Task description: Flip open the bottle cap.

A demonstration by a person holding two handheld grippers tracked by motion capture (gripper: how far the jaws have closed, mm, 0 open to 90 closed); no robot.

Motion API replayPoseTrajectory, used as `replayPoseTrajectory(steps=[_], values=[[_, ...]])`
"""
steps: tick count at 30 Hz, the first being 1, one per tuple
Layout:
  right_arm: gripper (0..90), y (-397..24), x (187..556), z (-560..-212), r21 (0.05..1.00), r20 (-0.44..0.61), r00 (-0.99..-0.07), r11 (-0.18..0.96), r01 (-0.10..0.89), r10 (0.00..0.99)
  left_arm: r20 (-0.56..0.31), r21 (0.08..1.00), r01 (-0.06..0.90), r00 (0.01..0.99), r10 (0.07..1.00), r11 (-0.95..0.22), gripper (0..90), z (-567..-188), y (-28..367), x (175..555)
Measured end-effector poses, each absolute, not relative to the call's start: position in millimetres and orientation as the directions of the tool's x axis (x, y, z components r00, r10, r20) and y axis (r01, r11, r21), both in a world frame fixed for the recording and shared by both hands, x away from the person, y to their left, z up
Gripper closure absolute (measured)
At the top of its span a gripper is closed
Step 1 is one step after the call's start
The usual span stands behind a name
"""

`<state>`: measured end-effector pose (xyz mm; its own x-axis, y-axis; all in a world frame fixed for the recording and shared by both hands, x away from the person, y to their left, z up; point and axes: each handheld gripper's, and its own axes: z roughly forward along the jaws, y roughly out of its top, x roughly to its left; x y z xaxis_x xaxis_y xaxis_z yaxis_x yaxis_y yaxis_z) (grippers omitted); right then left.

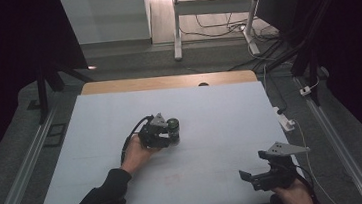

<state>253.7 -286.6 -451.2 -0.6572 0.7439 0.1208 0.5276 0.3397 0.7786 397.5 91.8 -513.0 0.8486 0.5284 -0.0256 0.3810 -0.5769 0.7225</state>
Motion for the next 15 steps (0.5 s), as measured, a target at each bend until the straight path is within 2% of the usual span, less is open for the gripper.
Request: replayPoseTrajectory(steps=[15], values=[[0.0,-260,261,-442,0.808,0.12,-0.725,0.358,0.469,0.679,-0.022,0.72,0.38,0.848,0.529,-0.58,54.0,-513,92,397]])
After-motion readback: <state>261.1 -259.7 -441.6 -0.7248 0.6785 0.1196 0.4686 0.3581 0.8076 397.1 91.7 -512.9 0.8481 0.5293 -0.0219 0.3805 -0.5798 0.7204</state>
